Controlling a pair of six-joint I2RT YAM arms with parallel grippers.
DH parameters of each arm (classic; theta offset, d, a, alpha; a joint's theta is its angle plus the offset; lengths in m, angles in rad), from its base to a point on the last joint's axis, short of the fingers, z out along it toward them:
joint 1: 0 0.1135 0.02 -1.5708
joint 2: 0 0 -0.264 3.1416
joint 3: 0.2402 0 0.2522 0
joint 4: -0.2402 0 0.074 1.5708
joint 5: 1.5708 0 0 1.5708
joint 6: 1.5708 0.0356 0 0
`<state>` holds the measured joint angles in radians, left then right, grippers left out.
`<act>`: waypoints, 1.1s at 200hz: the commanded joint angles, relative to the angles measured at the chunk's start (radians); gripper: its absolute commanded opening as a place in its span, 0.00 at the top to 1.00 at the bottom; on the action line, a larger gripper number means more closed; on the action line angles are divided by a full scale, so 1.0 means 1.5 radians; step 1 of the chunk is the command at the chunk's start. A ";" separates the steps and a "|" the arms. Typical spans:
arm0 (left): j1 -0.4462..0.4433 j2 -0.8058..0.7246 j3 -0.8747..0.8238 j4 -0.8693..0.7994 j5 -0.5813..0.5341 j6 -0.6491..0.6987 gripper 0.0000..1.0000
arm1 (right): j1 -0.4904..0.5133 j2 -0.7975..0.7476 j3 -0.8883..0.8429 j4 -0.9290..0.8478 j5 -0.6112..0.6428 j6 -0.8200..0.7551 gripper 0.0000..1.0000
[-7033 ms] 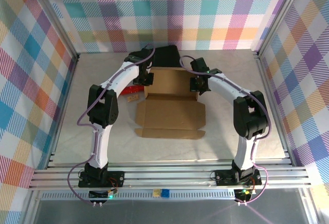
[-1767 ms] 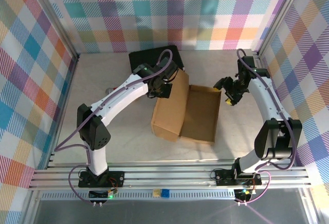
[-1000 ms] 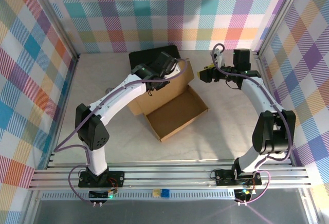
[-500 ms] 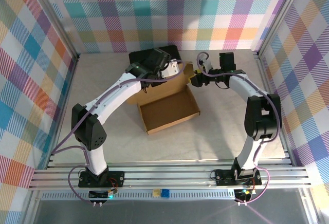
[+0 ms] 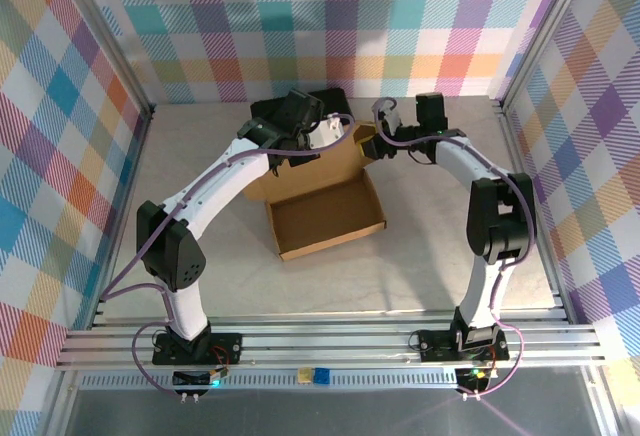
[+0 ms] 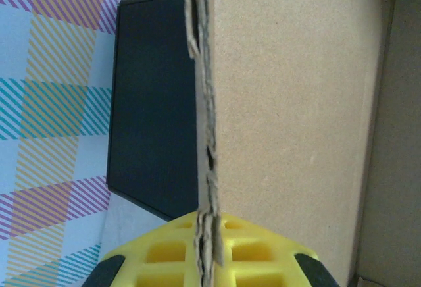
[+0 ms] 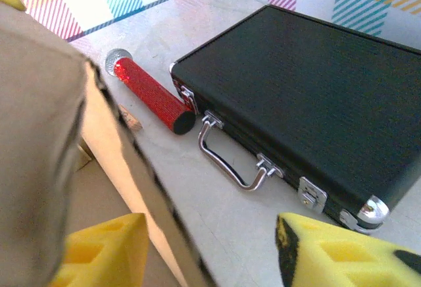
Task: Fold the paper box
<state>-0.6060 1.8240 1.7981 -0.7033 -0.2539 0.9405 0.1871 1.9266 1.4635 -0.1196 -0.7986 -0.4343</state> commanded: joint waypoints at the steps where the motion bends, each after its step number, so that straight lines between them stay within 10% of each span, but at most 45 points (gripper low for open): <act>1: 0.008 0.010 0.020 0.014 0.020 0.003 1.00 | 0.007 0.009 0.033 0.002 -0.034 -0.014 0.53; 120: 0.008 0.017 0.034 0.022 0.003 -0.051 1.00 | 0.020 -0.063 -0.084 0.083 0.043 0.029 0.94; 220: 0.043 -0.090 0.037 0.048 -0.029 -0.450 0.01 | 0.016 -0.106 -0.162 0.107 0.081 -0.011 1.00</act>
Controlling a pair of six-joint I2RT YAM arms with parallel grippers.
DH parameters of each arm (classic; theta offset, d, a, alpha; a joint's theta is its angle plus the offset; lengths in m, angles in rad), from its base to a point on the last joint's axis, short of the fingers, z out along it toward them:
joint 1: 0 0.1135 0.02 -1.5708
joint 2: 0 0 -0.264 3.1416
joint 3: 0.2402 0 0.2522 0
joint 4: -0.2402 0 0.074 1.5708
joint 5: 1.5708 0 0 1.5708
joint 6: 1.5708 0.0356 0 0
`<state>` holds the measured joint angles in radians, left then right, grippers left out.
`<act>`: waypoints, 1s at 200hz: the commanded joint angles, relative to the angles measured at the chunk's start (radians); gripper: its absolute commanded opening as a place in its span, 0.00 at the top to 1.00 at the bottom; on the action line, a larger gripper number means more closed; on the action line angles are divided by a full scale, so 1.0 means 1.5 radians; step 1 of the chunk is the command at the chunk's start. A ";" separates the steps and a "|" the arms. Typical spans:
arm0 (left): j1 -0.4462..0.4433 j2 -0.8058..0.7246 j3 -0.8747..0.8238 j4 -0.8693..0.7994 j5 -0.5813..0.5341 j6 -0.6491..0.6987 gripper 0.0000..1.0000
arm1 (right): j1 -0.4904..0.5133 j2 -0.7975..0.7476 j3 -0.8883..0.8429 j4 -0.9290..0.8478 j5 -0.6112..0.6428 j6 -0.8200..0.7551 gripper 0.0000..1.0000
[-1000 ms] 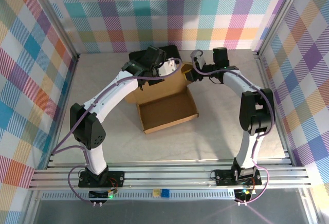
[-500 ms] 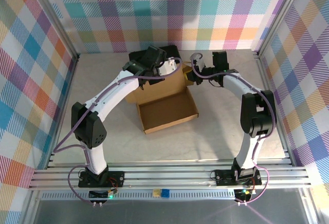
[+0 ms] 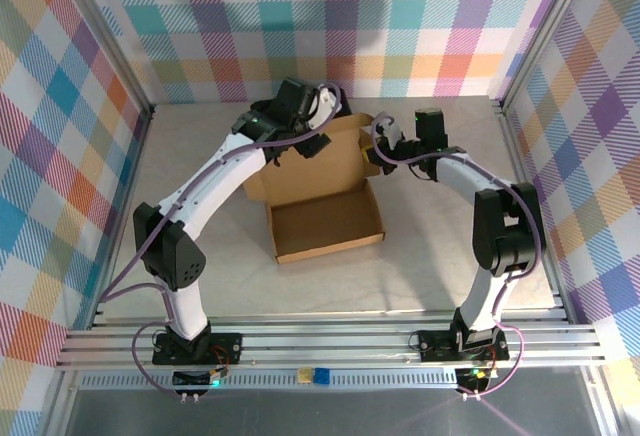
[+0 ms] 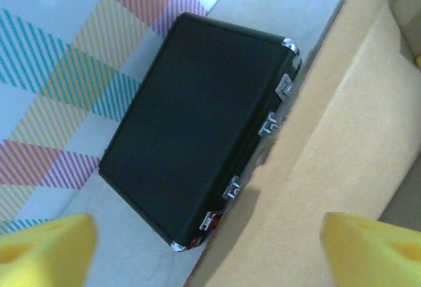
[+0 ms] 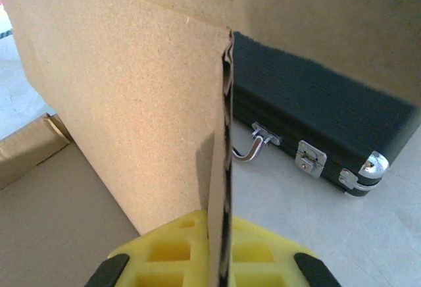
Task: Fold the paper box
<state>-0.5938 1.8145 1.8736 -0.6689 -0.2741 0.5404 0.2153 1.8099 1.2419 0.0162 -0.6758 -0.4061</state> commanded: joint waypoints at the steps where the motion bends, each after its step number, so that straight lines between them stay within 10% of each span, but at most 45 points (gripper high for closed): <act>1: 0.037 -0.086 -0.015 0.025 -0.015 -0.191 0.00 | -0.003 -0.028 -0.015 0.017 0.000 -0.030 1.00; 61: 0.219 -0.319 -0.305 -0.017 0.099 -0.474 0.17 | -0.019 -0.039 -0.027 0.004 -0.014 -0.042 1.00; 132: 0.339 -0.349 -0.502 0.139 0.414 -0.364 0.37 | -0.027 -0.027 0.001 -0.037 -0.029 -0.059 1.00; 200: 0.338 -0.291 -0.510 0.150 0.455 -0.312 0.33 | -0.027 -0.017 0.007 -0.028 -0.024 -0.043 1.00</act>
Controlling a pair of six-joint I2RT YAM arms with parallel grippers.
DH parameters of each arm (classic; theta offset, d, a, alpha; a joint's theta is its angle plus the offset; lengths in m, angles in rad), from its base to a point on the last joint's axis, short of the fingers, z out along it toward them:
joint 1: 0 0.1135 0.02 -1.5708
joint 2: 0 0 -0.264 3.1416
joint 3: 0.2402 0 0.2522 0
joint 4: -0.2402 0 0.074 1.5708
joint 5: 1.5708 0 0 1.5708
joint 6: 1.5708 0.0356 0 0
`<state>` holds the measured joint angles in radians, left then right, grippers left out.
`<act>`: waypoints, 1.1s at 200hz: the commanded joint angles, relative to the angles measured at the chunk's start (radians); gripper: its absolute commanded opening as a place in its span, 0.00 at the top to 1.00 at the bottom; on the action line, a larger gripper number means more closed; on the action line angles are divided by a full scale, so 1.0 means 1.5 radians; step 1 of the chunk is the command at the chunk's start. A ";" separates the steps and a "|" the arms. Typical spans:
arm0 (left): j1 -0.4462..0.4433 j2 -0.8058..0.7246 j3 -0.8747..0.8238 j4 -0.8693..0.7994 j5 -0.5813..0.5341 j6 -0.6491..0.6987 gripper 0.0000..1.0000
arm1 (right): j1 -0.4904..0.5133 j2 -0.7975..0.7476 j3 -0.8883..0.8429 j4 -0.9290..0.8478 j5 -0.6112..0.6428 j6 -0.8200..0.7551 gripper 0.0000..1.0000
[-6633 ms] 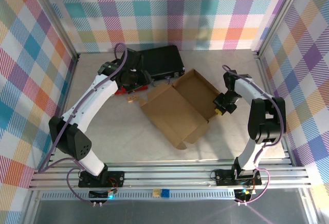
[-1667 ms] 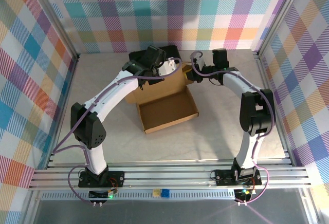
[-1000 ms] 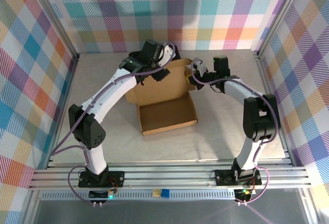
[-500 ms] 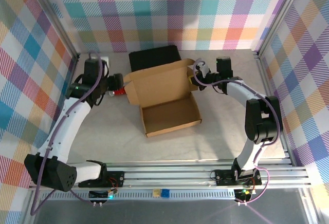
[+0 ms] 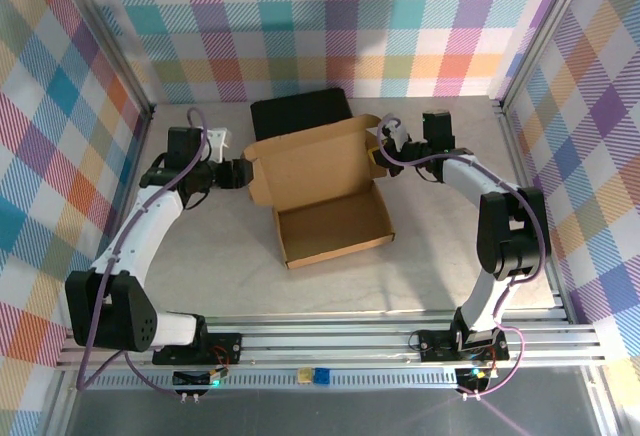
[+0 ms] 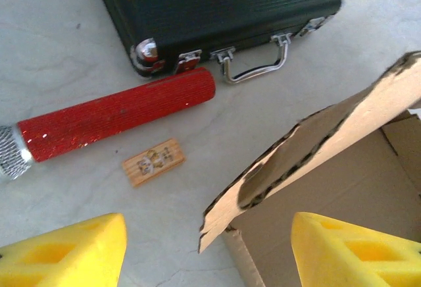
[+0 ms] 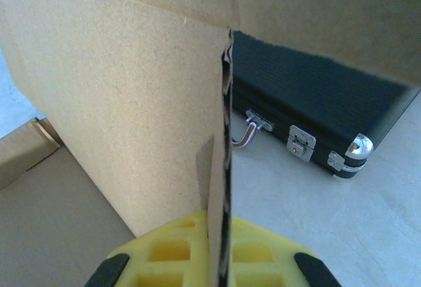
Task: Fold the paper box
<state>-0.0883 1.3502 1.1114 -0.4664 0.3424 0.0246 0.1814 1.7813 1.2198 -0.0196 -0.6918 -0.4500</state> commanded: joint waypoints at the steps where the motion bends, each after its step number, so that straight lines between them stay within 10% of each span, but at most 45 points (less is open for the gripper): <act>1: 0.001 0.019 -0.002 0.014 0.044 0.032 0.33 | -0.004 0.002 0.021 -0.004 -0.013 -0.015 1.00; 75: -0.044 0.059 -0.002 0.035 -0.003 0.011 0.37 | -0.003 0.002 0.013 0.009 -0.002 0.003 1.00; 154: -0.110 0.054 -0.019 0.088 -0.145 -0.108 0.73 | -0.003 -0.016 -0.029 0.089 0.044 0.074 1.00; 220: -0.178 0.090 0.015 0.106 -0.246 -0.196 0.80 | 0.029 -0.037 -0.088 0.194 0.154 0.152 1.00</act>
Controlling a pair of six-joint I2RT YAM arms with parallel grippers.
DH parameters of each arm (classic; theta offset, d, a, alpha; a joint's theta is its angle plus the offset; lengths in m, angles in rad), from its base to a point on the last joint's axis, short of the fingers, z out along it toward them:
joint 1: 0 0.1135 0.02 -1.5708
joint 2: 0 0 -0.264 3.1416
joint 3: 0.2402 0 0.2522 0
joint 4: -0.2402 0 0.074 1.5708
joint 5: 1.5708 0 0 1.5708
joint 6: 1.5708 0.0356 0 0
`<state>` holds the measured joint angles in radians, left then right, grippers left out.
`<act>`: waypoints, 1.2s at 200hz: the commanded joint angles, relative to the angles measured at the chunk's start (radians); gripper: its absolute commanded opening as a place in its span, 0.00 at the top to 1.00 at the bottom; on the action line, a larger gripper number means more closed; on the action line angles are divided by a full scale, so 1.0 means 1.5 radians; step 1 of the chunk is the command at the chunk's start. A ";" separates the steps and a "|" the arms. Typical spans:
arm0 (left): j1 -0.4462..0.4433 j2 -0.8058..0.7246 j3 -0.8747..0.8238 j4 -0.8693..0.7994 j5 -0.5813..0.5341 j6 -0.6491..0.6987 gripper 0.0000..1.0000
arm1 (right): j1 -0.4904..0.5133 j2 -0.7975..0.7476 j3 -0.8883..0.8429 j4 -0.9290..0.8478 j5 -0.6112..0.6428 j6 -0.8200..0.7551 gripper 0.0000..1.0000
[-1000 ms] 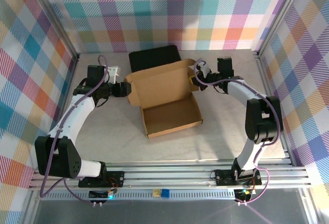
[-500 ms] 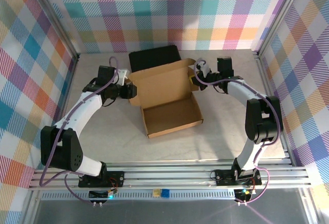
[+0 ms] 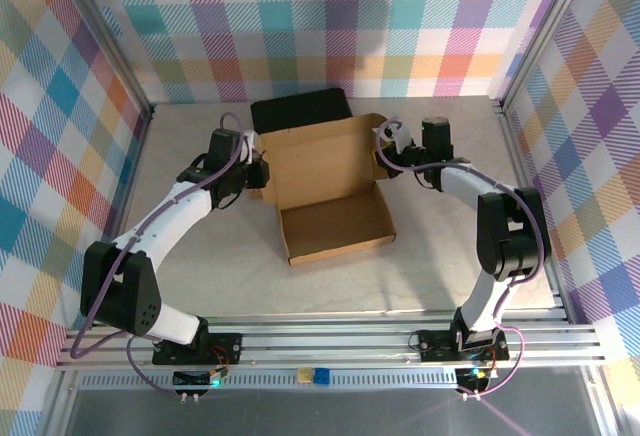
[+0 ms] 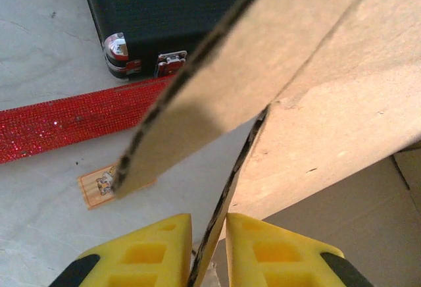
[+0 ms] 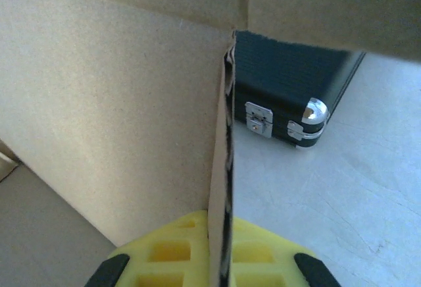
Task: Fold the paper box
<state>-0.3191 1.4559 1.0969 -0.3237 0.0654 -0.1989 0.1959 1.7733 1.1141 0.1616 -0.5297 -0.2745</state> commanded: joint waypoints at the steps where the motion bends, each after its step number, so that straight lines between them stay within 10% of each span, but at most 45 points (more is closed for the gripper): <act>1: -0.025 0.021 0.025 0.010 -0.062 -0.048 0.80 | 0.020 -0.032 -0.019 0.076 0.047 0.037 1.00; 118: -0.077 0.081 0.034 0.172 -0.214 -0.194 1.00 | 0.082 -0.051 -0.108 0.265 0.285 0.213 1.00; 240: -0.102 0.100 -0.136 0.526 -0.156 -0.132 1.00 | 0.086 -0.017 -0.156 0.391 0.354 0.250 0.98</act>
<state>-0.4545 1.6066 0.9390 0.3393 -0.2024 -0.4152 0.3149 1.7264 0.9009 0.6685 0.0059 0.0490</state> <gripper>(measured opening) 0.051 0.045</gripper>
